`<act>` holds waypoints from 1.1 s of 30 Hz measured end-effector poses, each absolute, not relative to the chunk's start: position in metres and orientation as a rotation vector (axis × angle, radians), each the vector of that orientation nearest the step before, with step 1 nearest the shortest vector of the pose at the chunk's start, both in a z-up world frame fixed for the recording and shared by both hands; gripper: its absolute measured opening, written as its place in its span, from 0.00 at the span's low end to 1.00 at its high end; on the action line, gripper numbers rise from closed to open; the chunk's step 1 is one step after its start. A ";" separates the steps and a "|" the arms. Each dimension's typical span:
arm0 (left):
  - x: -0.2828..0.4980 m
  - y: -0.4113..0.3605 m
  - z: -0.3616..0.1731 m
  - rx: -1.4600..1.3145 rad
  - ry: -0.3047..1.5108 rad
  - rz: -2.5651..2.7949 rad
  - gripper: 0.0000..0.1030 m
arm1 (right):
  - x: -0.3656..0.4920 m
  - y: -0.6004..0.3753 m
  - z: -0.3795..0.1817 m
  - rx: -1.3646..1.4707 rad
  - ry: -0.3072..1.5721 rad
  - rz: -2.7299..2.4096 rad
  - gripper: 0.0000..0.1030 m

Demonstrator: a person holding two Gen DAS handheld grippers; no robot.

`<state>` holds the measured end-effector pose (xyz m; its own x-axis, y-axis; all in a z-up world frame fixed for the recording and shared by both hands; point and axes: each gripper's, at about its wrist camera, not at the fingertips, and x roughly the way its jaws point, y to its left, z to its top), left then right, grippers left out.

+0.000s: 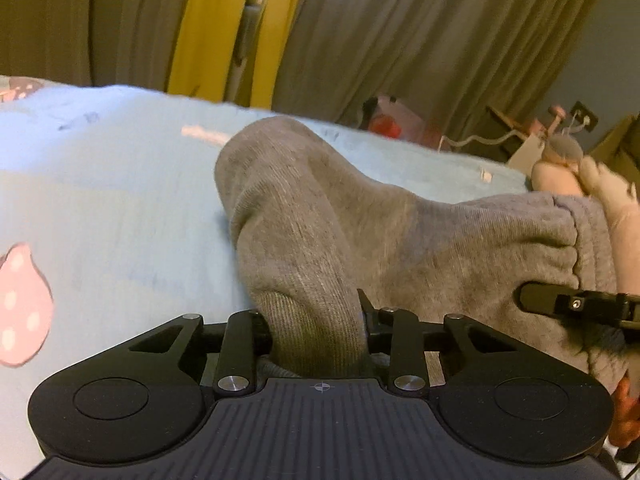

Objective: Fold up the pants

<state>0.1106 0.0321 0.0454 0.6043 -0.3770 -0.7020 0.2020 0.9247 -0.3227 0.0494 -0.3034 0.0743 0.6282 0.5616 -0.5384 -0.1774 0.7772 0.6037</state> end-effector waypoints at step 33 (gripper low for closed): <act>-0.054 0.003 0.012 0.076 0.895 0.048 0.99 | -0.036 -0.200 0.036 -0.160 1.082 -0.001 0.96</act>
